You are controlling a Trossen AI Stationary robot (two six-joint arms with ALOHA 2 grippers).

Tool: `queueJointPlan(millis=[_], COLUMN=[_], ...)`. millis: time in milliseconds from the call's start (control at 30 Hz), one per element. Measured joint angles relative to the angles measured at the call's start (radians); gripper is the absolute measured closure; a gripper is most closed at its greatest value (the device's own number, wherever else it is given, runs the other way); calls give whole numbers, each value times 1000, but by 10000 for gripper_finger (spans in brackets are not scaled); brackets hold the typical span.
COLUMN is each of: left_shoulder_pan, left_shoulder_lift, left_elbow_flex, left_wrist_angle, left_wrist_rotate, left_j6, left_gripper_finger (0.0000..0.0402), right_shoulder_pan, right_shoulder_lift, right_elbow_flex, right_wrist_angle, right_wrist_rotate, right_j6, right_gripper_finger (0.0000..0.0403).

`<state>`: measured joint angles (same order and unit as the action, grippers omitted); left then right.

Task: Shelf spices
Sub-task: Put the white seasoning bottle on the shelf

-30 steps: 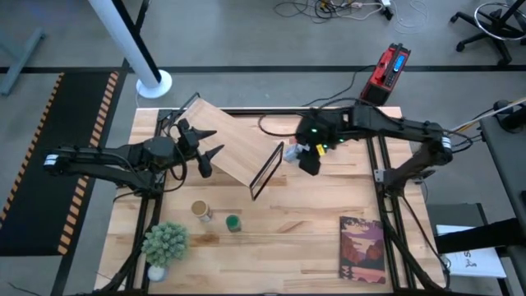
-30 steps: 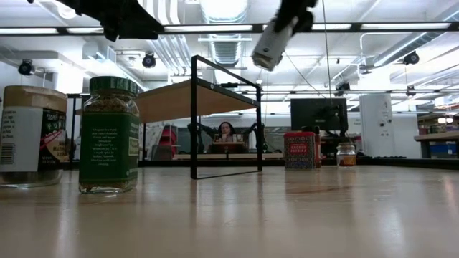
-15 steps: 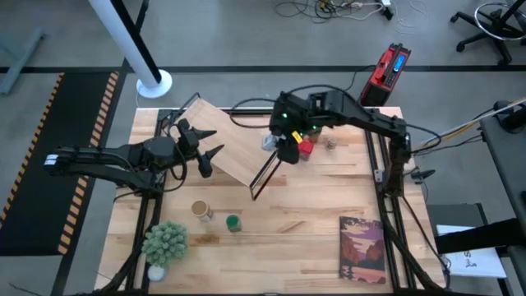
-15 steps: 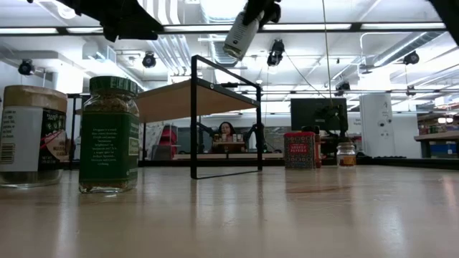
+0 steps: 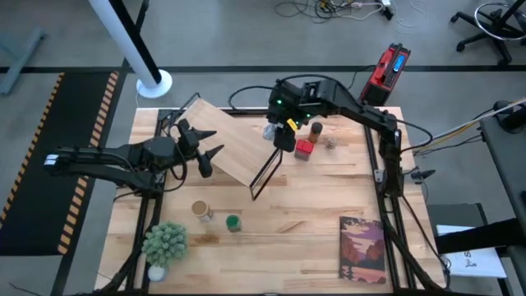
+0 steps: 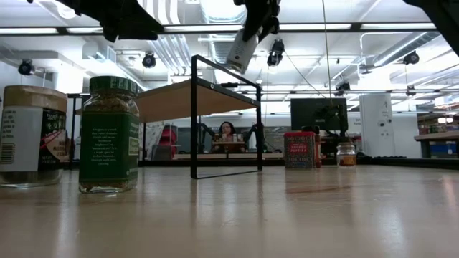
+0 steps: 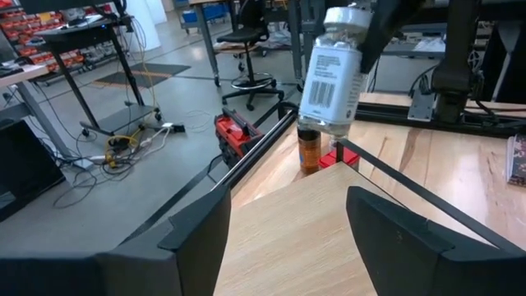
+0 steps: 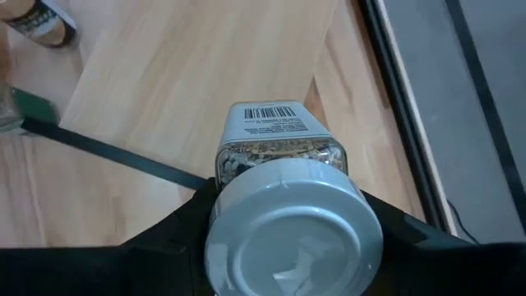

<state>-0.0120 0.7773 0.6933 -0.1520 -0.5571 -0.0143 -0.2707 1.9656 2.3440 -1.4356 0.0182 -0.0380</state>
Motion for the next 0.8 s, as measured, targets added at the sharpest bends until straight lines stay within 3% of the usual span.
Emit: queueJointPlan(millis=[800], left_shoulder_pan=[0], left_shoulder_lift=[11], left_elbow_flex=[0], left_wrist_angle=[-36], left_wrist_rotate=[21], left_j6=[-59], left_gripper_finger=[172], right_shoulder_pan=[21], right_shoulder_lift=[103], right_elbow_flex=[-17], right_wrist_angle=[34], right_wrist_rotate=[-48], right_j6=[10], right_gripper_finger=[222])
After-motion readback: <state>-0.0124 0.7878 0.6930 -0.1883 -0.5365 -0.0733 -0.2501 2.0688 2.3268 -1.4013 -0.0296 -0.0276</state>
